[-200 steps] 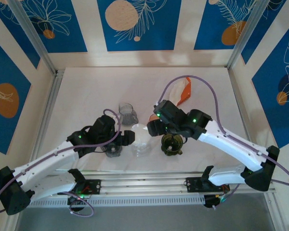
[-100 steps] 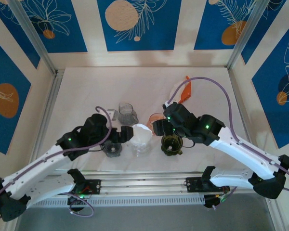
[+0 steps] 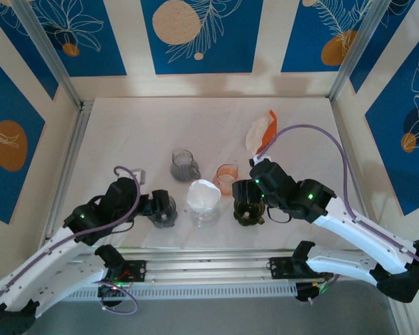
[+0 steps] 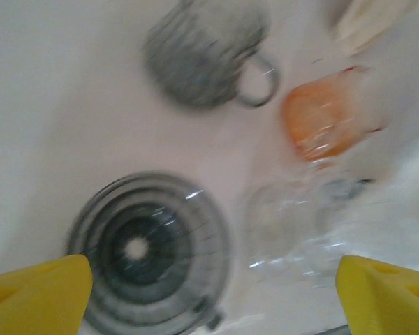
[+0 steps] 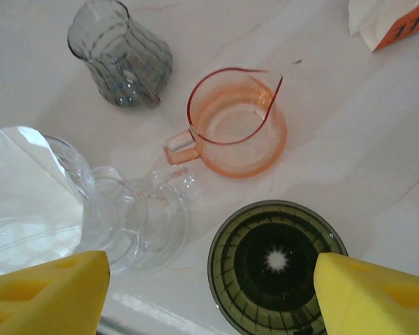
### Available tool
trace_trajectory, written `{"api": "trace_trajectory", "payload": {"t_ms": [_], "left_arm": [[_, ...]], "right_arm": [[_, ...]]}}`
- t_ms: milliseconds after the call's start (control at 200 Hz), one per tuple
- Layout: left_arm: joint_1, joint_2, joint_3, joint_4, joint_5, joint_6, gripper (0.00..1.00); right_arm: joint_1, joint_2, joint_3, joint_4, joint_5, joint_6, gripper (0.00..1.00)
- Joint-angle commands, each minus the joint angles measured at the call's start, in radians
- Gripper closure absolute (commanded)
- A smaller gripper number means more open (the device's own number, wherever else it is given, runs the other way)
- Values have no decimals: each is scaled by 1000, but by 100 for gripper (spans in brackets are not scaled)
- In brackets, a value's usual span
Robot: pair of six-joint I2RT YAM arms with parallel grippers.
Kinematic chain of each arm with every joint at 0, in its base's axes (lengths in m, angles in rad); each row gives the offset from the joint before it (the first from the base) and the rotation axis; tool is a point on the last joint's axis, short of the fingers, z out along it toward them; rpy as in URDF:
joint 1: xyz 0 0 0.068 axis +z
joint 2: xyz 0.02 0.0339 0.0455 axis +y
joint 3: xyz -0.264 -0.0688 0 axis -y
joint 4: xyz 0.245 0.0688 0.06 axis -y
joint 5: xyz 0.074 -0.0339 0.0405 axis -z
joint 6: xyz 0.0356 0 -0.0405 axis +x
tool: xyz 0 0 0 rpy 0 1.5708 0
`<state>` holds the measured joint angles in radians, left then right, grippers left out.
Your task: Place the coffee filter in the dripper
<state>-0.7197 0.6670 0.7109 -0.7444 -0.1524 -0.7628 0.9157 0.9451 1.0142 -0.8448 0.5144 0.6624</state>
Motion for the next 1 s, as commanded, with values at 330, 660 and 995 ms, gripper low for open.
{"api": "trace_trajectory", "payload": {"t_ms": [330, 660, 995], "left_arm": [[61, 10, -194, 68, 176, -144, 11], [106, 111, -240, 273, 237, -191, 26], [176, 219, -237, 358, 265, -187, 49]], "right_arm": [[-20, -27, -74, 65, -67, 19, 23], [-28, -64, -117, 57, -67, 39, 23], [-34, -83, -138, 59, -76, 51, 23]]}}
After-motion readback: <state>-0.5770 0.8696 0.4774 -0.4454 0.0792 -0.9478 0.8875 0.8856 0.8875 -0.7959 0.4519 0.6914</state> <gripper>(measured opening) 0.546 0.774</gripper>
